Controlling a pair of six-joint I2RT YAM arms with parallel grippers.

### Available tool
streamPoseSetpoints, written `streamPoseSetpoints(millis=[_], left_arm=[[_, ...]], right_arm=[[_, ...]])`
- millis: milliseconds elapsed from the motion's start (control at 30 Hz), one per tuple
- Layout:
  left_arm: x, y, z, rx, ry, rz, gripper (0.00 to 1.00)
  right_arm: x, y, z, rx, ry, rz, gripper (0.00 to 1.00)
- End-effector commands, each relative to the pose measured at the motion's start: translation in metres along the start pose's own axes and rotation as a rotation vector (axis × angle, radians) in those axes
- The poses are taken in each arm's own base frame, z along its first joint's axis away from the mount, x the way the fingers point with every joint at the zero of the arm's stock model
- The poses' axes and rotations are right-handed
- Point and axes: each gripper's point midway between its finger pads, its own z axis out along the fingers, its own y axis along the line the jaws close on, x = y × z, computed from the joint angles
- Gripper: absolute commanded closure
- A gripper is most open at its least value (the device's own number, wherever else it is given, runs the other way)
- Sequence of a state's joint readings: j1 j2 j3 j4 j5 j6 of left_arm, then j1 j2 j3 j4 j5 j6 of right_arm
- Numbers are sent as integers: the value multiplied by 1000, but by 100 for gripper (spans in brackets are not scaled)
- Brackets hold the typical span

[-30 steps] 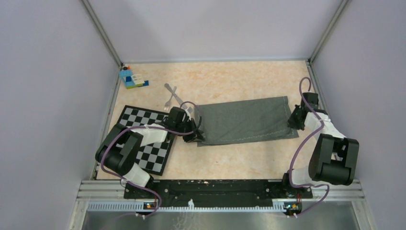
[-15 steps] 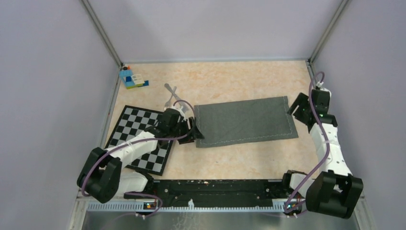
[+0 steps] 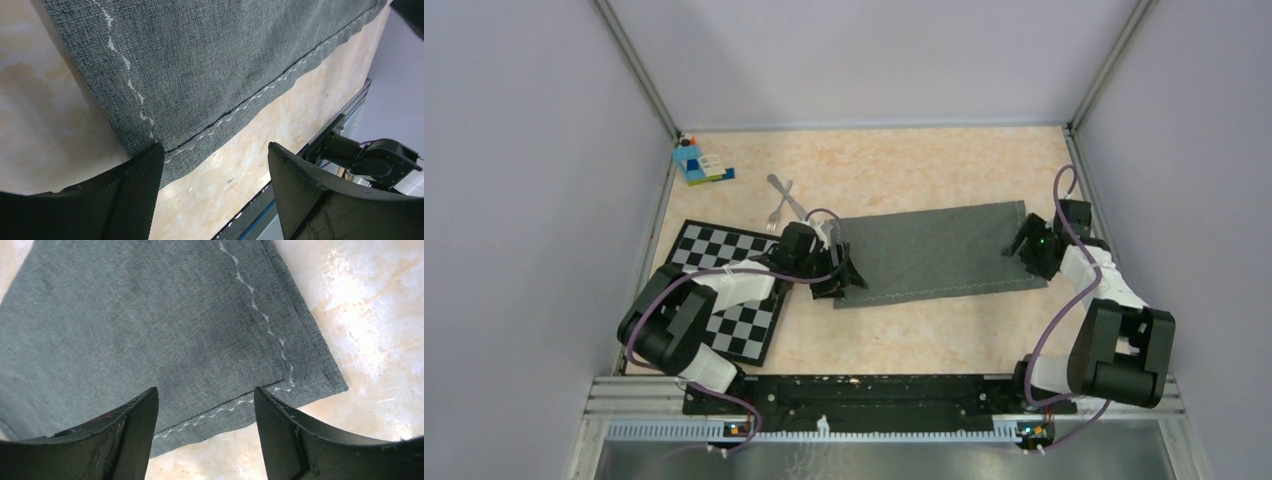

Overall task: Fold the napkin into a case and place the utensils inside
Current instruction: Fold and flatten the napkin at the center of the board, then smooth out the rectangle-folded napkin at the center of the board.

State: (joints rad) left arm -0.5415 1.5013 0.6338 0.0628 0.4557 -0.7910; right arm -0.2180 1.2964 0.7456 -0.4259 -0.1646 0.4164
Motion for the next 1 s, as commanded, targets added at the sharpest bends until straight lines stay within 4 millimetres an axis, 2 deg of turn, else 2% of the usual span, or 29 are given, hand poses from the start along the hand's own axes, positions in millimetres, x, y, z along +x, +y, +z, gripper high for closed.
streamPoseSetpoints(millis=[0, 167, 233, 333, 467, 567, 667, 733, 833, 900, 967], left_arm=[[-29, 6, 6, -2, -88, 36, 18], [-37, 23, 4, -68, -113, 55, 17], [-37, 23, 1, -78, -108, 69, 17], [-42, 7, -13, -58, -136, 115, 13], [-51, -31, -31, 63, -158, 162, 10], [-73, -52, -31, 119, -210, 166, 5], [-103, -64, -18, 171, -260, 155, 1], [-124, -74, -8, 235, -299, 155, 1], [-158, -85, 8, 302, -356, 142, 1], [-181, -88, 16, 339, -417, 135, 1], [-199, -78, 27, 349, -461, 99, 1]], right_arm=[[-8, -15, 15, 58, -48, 16, 31], [-3, -37, 34, 158, -21, -7, 35], [-9, -39, 31, 202, -34, -48, 37], [-25, -8, 13, 155, -96, -113, 35], [-49, 55, -5, -40, -160, -177, 30], [-67, 100, -1, -234, -159, -191, 25], [-84, 131, 12, -368, -139, -202, 25], [-96, 143, 22, -451, -123, -173, 24], [-112, 152, 36, -599, -99, -96, 23], [-122, 152, 44, -691, -77, -32, 23], [-127, 143, 58, -720, -53, 14, 23]])
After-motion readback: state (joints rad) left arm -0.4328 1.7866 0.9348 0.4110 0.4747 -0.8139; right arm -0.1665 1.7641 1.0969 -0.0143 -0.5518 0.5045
